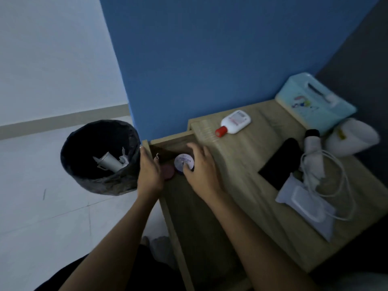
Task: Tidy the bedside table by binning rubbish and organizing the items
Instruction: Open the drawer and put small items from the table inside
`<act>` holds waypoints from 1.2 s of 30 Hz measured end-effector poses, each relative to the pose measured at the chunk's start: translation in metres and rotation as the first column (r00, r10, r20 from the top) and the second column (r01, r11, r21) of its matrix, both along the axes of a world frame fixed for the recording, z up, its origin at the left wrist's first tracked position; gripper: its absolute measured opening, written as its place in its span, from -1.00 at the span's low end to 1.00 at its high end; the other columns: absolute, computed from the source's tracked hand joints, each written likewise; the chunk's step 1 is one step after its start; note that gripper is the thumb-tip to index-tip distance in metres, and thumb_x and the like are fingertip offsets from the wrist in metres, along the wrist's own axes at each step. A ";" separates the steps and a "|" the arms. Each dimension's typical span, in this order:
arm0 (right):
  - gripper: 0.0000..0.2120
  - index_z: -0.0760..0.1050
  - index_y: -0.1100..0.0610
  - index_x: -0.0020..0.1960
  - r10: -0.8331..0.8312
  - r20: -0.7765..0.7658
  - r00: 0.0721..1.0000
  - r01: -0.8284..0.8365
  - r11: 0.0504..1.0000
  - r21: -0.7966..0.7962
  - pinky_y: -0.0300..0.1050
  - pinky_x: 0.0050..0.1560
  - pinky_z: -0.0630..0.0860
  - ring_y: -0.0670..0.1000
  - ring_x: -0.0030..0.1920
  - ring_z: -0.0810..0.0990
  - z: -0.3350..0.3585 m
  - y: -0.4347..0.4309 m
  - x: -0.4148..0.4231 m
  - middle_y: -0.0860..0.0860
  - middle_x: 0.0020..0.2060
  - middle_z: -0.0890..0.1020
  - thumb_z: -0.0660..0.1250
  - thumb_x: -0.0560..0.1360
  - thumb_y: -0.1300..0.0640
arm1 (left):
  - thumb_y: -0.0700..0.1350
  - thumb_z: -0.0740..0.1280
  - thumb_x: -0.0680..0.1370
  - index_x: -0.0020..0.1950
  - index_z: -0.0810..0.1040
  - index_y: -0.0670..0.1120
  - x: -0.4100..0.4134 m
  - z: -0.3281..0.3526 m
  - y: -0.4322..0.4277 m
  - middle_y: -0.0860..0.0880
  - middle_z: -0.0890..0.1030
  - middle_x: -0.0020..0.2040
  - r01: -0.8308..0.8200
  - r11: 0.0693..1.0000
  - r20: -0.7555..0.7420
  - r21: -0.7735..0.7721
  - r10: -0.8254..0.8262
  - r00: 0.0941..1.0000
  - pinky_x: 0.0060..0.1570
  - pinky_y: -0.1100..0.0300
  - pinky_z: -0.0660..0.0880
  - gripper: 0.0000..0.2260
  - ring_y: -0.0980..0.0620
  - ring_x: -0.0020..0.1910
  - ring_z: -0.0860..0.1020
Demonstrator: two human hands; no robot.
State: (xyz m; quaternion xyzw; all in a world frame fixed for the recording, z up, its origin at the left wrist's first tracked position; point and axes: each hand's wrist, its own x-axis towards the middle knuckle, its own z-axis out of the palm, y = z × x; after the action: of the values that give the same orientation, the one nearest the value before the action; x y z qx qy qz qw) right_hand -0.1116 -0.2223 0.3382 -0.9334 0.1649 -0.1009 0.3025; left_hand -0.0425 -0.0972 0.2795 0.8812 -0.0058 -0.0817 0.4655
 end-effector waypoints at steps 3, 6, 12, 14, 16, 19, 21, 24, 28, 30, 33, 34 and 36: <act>-0.63 0.42 0.10 0.29 -0.173 0.143 0.975 0.182 0.982 -0.050 -0.10 0.07 0.42 0.09 0.19 0.50 0.040 -0.024 -0.026 0.07 0.21 0.52 0.32 0.49 0.14 | 0.01 0.09 0.65 0.56 -0.09 -0.14 -0.001 0.014 0.003 -0.18 0.12 0.56 0.047 0.998 0.000 0.029 -0.047 0.999 0.35 -0.07 0.29 -0.42 -0.19 0.48 0.25; -0.67 0.46 0.16 0.25 -0.399 0.185 0.898 0.423 0.899 -0.115 -0.03 0.14 0.39 0.16 0.19 0.47 0.064 -0.070 -0.046 0.15 0.19 0.52 0.31 0.50 0.12 | -0.03 0.08 0.65 0.54 -0.04 -0.21 -0.003 0.027 0.004 -0.24 0.18 0.52 0.076 0.994 -0.009 0.081 -0.075 0.997 0.27 -0.08 0.34 -0.46 -0.25 0.42 0.31; -0.49 0.34 0.26 0.29 -0.657 -0.077 0.750 0.608 0.731 -0.311 0.21 0.14 0.42 0.33 0.22 0.40 0.054 -0.139 -0.071 0.31 0.23 0.43 0.30 0.49 -0.05 | -0.07 0.16 0.62 0.54 -0.06 -0.16 -0.013 0.035 0.009 -0.25 0.28 0.47 0.128 0.987 -0.057 0.093 -0.123 0.991 0.16 -0.05 0.41 -0.42 -0.25 0.33 0.42; -0.39 0.26 0.23 0.37 -0.660 -0.146 0.737 0.584 0.730 -0.354 0.20 0.13 0.42 0.34 0.22 0.38 0.046 -0.142 -0.076 0.33 0.26 0.38 0.30 0.48 -0.11 | -0.07 0.13 0.63 0.54 -0.08 -0.13 -0.012 0.037 0.009 -0.27 0.34 0.43 0.118 0.989 -0.094 0.087 -0.109 0.990 0.09 -0.02 0.42 -0.43 -0.25 0.27 0.47; -0.33 0.16 0.17 0.43 -0.669 -0.190 0.719 0.592 0.732 -0.338 0.20 0.11 0.43 0.34 0.22 0.37 0.038 -0.142 -0.077 0.35 0.29 0.33 0.28 0.48 -0.16 | -0.11 0.11 0.64 0.55 -0.11 -0.13 -0.010 0.038 0.007 -0.27 0.36 0.41 0.094 0.991 -0.133 0.092 -0.081 0.988 0.05 0.02 0.41 -0.44 -0.23 0.27 0.46; -0.23 -0.01 0.07 0.51 -0.682 -0.248 0.688 0.626 0.731 -0.272 0.20 0.15 0.42 0.37 0.24 0.38 0.031 -0.142 -0.073 0.36 0.35 0.29 0.24 0.47 -0.23 | -0.13 0.11 0.63 0.54 -0.09 -0.12 -0.010 0.037 0.006 -0.26 0.38 0.39 0.070 0.996 -0.156 0.063 -0.059 0.986 0.04 0.05 0.39 -0.45 -0.23 0.25 0.47; -0.21 -0.07 0.04 0.53 -0.676 -0.274 0.684 0.628 0.737 -0.251 0.22 0.19 0.39 0.37 0.27 0.37 0.027 -0.142 -0.069 0.36 0.37 0.26 0.24 0.48 -0.19 | -0.10 0.11 0.63 0.54 -0.09 -0.09 -0.011 0.036 0.008 -0.25 0.38 0.39 0.077 0.995 -0.142 0.063 -0.068 0.988 0.10 -0.03 0.45 -0.46 -0.24 0.24 0.49; -0.23 -0.06 0.03 0.54 -0.668 -0.279 0.690 0.633 0.743 -0.215 0.26 0.24 0.37 0.37 0.32 0.32 0.026 -0.143 -0.064 0.35 0.41 0.20 0.28 0.48 -0.06 | -0.05 0.11 0.63 0.54 -0.13 -0.05 -0.010 0.035 0.009 -0.25 0.36 0.42 0.095 0.993 -0.154 0.076 -0.082 0.985 0.18 -0.14 0.47 -0.42 -0.25 0.26 0.48; -0.22 0.02 0.06 0.53 -0.624 -0.190 0.758 0.618 0.780 -0.097 0.27 0.30 0.37 0.32 0.39 0.29 0.022 -0.145 -0.062 0.29 0.43 0.26 0.34 0.44 0.03 | -0.04 0.09 0.64 0.55 -0.18 -0.02 -0.012 0.038 0.008 -0.24 0.33 0.45 0.091 0.994 -0.185 0.060 -0.078 0.980 0.24 -0.15 0.43 -0.42 -0.25 0.31 0.45; -0.24 0.04 0.11 0.53 -0.570 -0.128 0.812 0.572 0.820 -0.021 0.18 0.31 0.40 0.27 0.37 0.36 0.027 -0.135 -0.060 0.25 0.40 0.34 0.35 0.45 0.10 | -0.02 0.09 0.63 0.55 -0.17 0.00 -0.012 0.038 0.008 -0.22 0.33 0.45 0.092 0.994 -0.186 0.053 -0.081 0.979 0.25 -0.16 0.44 -0.42 -0.24 0.32 0.44; -0.23 0.00 0.08 0.54 -0.479 -0.054 0.876 0.480 0.877 0.016 0.11 0.32 0.41 0.21 0.35 0.40 0.035 -0.102 -0.053 0.19 0.42 0.35 0.36 0.48 0.12 | -0.01 0.10 0.64 0.54 -0.16 0.02 -0.011 0.037 0.009 -0.20 0.29 0.48 0.092 0.995 -0.181 0.032 -0.085 0.980 0.28 -0.15 0.42 -0.43 -0.21 0.35 0.41; -0.22 0.01 0.05 0.54 -0.438 -0.020 0.899 0.438 0.899 0.021 0.13 0.30 0.43 0.20 0.34 0.42 0.036 -0.088 -0.050 0.18 0.42 0.33 0.37 0.47 0.10 | -0.02 0.09 0.64 0.55 -0.16 0.01 -0.010 0.037 0.009 -0.20 0.28 0.48 0.092 0.995 -0.182 0.024 -0.086 0.980 0.30 -0.15 0.41 -0.43 -0.21 0.37 0.40; -0.24 0.06 0.05 0.53 -0.337 0.052 0.940 0.334 0.941 0.054 0.11 0.28 0.47 0.16 0.32 0.44 0.038 -0.057 -0.047 0.13 0.45 0.30 0.39 0.45 0.10 | -0.04 0.09 0.64 0.55 -0.16 0.00 -0.010 0.037 0.009 -0.21 0.27 0.49 0.091 0.996 -0.182 0.017 -0.086 0.979 0.31 -0.13 0.39 -0.44 -0.21 0.38 0.39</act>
State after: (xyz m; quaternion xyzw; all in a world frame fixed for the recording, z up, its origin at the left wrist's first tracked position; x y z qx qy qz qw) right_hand -0.1587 -0.2794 0.3761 -0.8811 0.3145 -0.1756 0.3065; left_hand -0.0529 -0.0882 0.3170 0.8749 -0.0017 -0.1822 0.4488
